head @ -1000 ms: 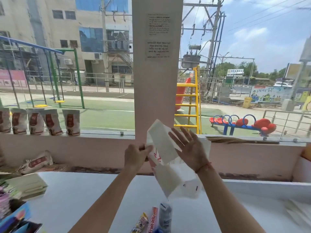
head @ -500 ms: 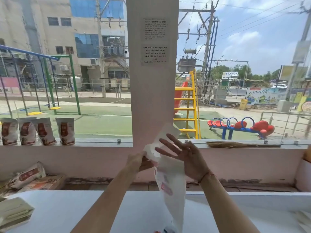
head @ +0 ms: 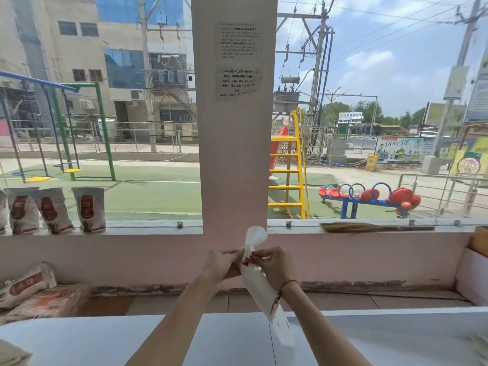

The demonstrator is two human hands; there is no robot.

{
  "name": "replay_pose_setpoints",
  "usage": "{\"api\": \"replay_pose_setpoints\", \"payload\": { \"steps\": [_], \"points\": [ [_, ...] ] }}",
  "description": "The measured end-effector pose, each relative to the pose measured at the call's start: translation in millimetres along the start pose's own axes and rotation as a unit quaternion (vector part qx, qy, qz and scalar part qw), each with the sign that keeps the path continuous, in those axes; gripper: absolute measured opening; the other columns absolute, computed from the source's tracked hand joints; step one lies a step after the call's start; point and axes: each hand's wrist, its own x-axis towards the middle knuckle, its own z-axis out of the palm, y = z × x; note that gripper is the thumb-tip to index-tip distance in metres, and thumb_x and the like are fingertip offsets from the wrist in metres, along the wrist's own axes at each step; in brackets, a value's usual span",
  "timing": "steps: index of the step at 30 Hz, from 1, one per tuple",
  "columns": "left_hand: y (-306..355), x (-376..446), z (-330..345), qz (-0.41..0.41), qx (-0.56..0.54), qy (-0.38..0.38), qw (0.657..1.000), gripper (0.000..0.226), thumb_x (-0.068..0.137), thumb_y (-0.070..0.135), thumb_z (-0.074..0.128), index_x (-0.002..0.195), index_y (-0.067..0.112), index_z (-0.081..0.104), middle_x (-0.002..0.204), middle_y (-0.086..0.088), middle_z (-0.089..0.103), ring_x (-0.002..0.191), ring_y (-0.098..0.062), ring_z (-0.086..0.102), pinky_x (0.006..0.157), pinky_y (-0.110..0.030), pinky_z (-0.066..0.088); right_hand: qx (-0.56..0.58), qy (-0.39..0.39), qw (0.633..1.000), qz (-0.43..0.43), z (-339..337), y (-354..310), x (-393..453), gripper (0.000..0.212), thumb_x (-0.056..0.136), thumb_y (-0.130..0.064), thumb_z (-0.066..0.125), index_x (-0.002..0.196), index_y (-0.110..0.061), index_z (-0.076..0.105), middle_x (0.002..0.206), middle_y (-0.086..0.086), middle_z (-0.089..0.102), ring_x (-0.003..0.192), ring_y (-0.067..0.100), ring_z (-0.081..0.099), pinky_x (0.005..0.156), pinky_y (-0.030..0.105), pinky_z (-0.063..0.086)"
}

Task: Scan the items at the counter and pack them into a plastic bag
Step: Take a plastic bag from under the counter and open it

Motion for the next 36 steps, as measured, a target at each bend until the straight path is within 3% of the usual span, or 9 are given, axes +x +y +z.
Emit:
{"api": "replay_pose_setpoints", "payload": {
  "steps": [4,11,17,20,22,26,28,33,36],
  "points": [
    [-3.4,10.0,-7.0,0.014,-0.025,0.042,0.999,0.020,0.073,0.003,0.076,0.088,-0.008,0.071,0.059,-0.009,0.073,0.051,-0.018,0.070,0.050,-0.023,0.057,-0.012,0.021,0.999,-0.033,-0.2,3.7,4.8,0.014,0.073,-0.028,0.078,0.085,-0.022,0.079,0.076,0.005,0.079,0.065,0.015,0.071,0.066,0.034,0.060],
    [-2.7,9.9,-33.8,-0.005,-0.046,0.082,0.996,0.013,0.071,-0.005,0.075,0.080,-0.006,0.067,0.059,-0.014,0.071,0.047,-0.018,0.069,0.048,-0.022,0.058,0.096,0.014,0.994,0.050,-30.0,26.1,17.5,0.013,0.070,-0.006,0.075,0.080,-0.013,0.080,0.073,0.008,0.076,0.063,0.012,0.068,0.064,0.031,0.060],
    [7.8,16.0,-37.1,0.064,0.099,0.175,0.977,0.013,0.076,0.000,0.074,0.083,-0.005,0.065,0.078,-0.020,0.072,0.055,-0.020,0.072,0.055,-0.027,0.061,0.143,0.036,0.985,0.089,-46.7,27.0,21.7,0.012,0.079,-0.009,0.072,0.090,-0.006,0.077,0.077,0.011,0.074,0.067,0.017,0.066,0.056,0.023,0.056],
    [16.2,9.2,-65.0,0.080,0.184,0.259,0.945,0.016,0.080,0.005,0.071,0.092,-0.005,0.067,0.079,-0.016,0.073,0.053,-0.016,0.070,0.052,-0.025,0.059,0.226,0.054,0.961,0.150,-78.6,32.0,25.1,0.017,0.086,-0.002,0.063,0.100,0.007,0.068,0.089,0.020,0.070,0.066,0.022,0.068,0.047,0.021,0.059],
    [15.7,2.4,-79.8,0.075,0.294,0.279,0.911,0.024,0.082,0.010,0.070,0.101,-0.003,0.065,0.087,-0.015,0.074,0.064,-0.019,0.070,0.065,-0.032,0.060,0.243,0.065,0.953,0.170,-95.9,36.0,24.8,0.019,0.089,0.000,0.058,0.105,0.008,0.065,0.094,0.020,0.066,0.074,0.029,0.066,0.045,0.021,0.058],
    [10.5,-6.1,-60.4,0.194,0.466,0.201,0.840,0.089,0.068,0.030,0.082,0.140,0.012,0.032,0.142,-0.010,0.045,0.125,-0.032,0.047,0.100,-0.043,0.042,0.200,0.000,0.972,0.121,-87.0,20.4,24.6,0.023,0.091,-0.003,0.056,0.111,0.006,0.062,0.097,0.018,0.066,0.074,0.025,0.066,0.046,0.019,0.057],
    [14.8,-9.3,-36.5,0.276,0.489,0.115,0.819,0.104,0.064,0.039,0.082,0.147,0.021,0.022,0.150,-0.004,0.037,0.135,-0.030,0.037,0.108,-0.048,0.036,0.197,-0.021,0.976,0.091,-76.2,7.1,25.0,0.020,0.092,-0.004,0.055,0.108,0.004,0.064,0.095,0.017,0.067,0.073,0.025,0.066,0.049,0.019,0.058],
    [15.9,-7.8,-12.0,0.330,0.482,0.098,0.806,0.056,0.077,0.031,0.072,0.128,0.018,0.054,0.122,-0.007,0.066,0.105,-0.026,0.063,0.091,-0.034,0.047,0.115,-0.024,0.993,0.011,-71.8,-1.0,28.9,0.013,0.089,-0.006,0.060,0.099,-0.005,0.068,0.100,0.021,0.071,0.084,0.030,0.070,0.056,0.017,0.059],
    [13.1,-6.2,-7.3,0.361,0.452,0.077,0.812,0.056,0.072,0.040,0.076,0.120,0.014,0.063,0.112,-0.004,0.070,0.095,-0.024,0.066,0.083,-0.032,0.053,0.001,-0.004,1.000,-0.028,-80.0,-0.2,30.7,0.018,0.088,-0.005,0.061,0.103,-0.002,0.071,0.099,0.018,0.073,0.080,0.025,0.068,0.063,0.023,0.061]
  ]
}}
